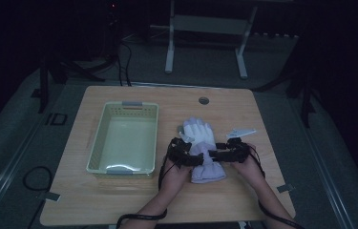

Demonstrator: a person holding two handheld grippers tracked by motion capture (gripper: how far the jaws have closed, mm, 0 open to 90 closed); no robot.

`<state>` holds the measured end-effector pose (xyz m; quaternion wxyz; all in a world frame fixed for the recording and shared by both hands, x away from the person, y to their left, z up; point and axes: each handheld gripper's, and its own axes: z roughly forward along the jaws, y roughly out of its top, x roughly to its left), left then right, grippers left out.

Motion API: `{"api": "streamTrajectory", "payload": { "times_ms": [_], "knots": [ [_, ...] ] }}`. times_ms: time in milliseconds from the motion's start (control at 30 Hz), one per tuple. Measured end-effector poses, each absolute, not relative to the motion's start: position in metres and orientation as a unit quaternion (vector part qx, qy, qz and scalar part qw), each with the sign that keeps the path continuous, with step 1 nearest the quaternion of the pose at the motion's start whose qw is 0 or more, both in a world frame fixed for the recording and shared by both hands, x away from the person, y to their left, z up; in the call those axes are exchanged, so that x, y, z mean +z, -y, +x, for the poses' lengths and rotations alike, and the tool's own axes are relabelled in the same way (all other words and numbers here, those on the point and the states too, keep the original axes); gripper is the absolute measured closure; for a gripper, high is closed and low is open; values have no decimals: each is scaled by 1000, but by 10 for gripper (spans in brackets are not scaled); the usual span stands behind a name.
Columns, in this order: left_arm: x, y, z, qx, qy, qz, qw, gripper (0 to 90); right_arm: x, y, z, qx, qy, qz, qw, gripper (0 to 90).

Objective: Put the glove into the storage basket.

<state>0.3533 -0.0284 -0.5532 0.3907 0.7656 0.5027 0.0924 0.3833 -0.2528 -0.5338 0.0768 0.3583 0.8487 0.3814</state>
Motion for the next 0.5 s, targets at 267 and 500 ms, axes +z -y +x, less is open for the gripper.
{"api": "streamTrajectory", "payload": {
  "times_ms": [267, 500],
  "knots": [
    [-566, 19, 366, -17, -492, 762, 421, 320, -552, 260, 395, 385, -829, 405, -4, 496],
    [-560, 19, 366, -36, -477, 766, 429, 568, -548, 257, 390, 391, -831, 395, 3, 756]
  ]
}}
